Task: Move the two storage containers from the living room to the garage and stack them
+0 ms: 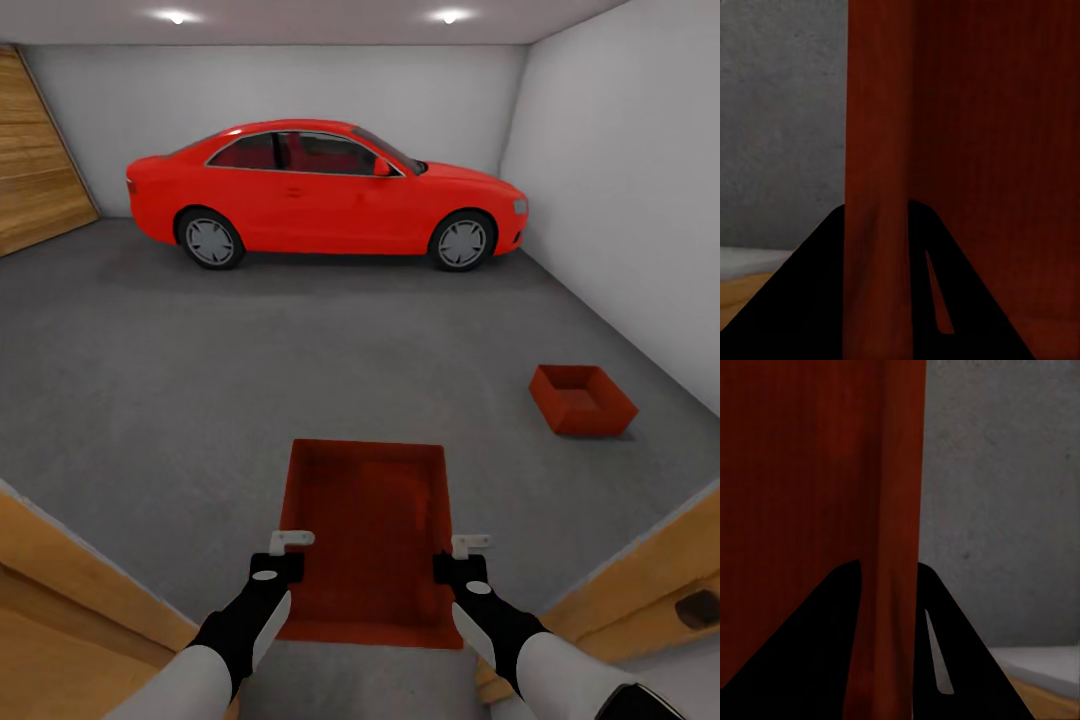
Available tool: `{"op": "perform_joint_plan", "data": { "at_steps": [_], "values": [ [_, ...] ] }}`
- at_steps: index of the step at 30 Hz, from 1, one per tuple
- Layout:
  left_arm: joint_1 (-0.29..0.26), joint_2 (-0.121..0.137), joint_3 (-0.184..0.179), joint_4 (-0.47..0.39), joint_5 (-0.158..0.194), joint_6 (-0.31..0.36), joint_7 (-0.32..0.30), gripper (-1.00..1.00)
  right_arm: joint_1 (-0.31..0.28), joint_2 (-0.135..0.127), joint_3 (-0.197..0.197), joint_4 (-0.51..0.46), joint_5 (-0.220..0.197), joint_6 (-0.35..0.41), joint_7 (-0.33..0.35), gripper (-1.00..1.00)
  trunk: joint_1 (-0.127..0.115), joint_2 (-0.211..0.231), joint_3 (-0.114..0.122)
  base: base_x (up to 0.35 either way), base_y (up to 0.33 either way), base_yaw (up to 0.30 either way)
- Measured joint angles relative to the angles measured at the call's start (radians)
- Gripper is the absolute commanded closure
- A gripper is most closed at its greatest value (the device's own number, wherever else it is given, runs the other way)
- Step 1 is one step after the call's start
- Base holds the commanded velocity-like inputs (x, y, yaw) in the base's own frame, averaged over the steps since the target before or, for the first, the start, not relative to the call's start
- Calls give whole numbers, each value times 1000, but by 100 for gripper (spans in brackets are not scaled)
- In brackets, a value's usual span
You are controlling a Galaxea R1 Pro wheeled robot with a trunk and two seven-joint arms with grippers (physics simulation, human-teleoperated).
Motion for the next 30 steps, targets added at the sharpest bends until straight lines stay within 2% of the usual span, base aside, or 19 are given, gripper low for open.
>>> {"op": "perform_joint_plan", "data": {
  "at_steps": [30],
  "values": [
    [0, 2, 0, -1, -1, 1, -3, 100, 0, 2, 0, 0, 0, 0, -3, 100, 0, 0, 0, 322, 0, 0]
  ]
}}
